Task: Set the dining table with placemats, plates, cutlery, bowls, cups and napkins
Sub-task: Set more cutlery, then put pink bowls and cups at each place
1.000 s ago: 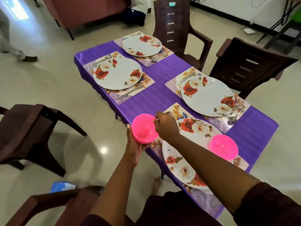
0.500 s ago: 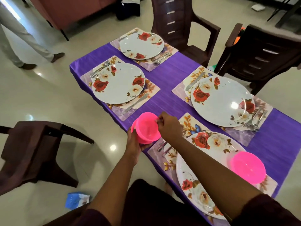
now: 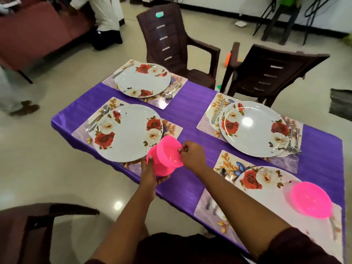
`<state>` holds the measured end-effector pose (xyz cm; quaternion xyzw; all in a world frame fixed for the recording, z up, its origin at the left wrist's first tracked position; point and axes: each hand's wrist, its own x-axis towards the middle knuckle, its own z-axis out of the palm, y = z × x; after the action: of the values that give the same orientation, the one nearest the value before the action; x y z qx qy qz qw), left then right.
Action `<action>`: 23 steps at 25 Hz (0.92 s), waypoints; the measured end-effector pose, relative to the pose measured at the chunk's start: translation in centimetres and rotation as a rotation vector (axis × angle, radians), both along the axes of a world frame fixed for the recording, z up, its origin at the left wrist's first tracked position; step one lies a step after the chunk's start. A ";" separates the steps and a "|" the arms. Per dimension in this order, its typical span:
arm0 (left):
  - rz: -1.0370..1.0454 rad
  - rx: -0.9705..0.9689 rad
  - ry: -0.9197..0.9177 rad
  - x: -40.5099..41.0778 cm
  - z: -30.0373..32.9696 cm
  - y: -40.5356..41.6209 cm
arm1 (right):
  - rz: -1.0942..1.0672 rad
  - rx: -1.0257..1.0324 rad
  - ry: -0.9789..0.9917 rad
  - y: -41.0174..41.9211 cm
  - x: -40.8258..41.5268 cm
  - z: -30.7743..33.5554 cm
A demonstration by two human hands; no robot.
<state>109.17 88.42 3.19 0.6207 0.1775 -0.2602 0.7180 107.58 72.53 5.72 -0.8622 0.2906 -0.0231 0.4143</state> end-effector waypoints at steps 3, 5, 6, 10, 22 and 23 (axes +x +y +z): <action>-0.118 0.041 -0.002 5.7 -0.1 3.2 | -0.127 0.047 0.001 3.2 3.1 -0.4; -0.208 0.072 -0.020 10.1 0.2 5.3 | -0.226 0.082 -0.016 5.1 5.5 -0.3; -0.223 0.068 -0.019 12.0 0.6 6.0 | -0.299 0.122 -0.025 5.6 6.8 -0.3; -0.176 0.033 0.004 17.8 1.3 7.3 | -0.640 0.318 -0.102 6.6 10.8 -0.6; 0.061 -0.068 -0.048 29.2 3.8 6.2 | -0.641 0.103 0.059 7.1 17.9 -2.6; 0.063 -0.062 -0.046 30.0 3.7 6.3 | -0.643 0.108 0.071 7.2 18.2 -2.6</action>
<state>139.14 94.75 6.92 0.5980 0.1724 -0.2285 0.7487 125.76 79.69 3.10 -0.7032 0.5632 -0.1074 0.4205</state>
